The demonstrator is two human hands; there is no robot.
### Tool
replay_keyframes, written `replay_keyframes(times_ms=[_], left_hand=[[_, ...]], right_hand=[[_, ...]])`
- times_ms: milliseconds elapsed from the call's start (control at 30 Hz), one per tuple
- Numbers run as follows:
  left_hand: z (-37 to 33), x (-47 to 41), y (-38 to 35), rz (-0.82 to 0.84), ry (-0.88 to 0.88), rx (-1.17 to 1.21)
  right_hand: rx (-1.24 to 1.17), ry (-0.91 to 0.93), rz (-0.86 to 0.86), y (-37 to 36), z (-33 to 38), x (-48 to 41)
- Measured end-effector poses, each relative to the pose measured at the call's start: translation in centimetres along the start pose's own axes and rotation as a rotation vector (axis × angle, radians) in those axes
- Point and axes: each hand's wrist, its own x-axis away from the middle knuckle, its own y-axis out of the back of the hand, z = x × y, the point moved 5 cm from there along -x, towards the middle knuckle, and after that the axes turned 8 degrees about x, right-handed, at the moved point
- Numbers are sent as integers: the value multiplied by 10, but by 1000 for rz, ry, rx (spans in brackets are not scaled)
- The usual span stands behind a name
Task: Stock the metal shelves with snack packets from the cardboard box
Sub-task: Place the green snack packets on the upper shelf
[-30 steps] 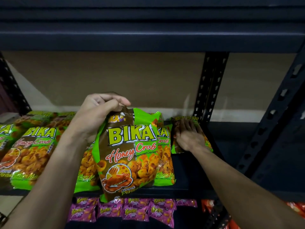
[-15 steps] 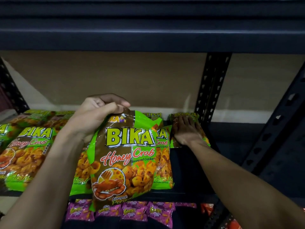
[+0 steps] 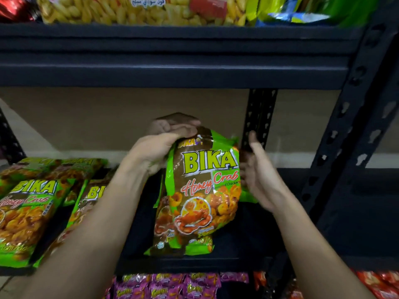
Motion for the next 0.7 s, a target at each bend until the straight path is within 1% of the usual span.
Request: replay_keyframes(times_ms=[33,67,133,200,267,333,400,467,500,533,600,633,700], left_hand=[[2,-4,-4,-31,22,27],[4,-8,-6,-44,31,29],[6,-13,-9,-58,49,-17],[10,-20,-5,-43,103,-152],[7,-25,-2,30,140,-420],[-2,-30,-8,144,154,-672],[-8,-30,-23,242,191,-794],[-8,-28,-40,354,240,-896],[-8,-28,-47,389,237,-912],[-7,-32,-50,386,218,-938],[-8,-39,-51,317,161,-1015],[-9,-44,-51,288,107,-1026],[-10,-53,-54,259,-20,-972]], right_hand=[[11,14,77,-3,6,13],[36,26,117,-4,8,20],[116,55,64,0,13,26],[184,69,-34,6,15,29],[225,101,-81,7,14,32],[303,152,-88,7,15,33],[373,182,-73,6,18,34],[375,198,-89,8,22,35],[370,209,-98,9,23,35],[373,224,-113,9,24,36],[402,248,-148,10,25,36],[397,246,-169,12,23,35],[415,221,-225,18,19,30]])
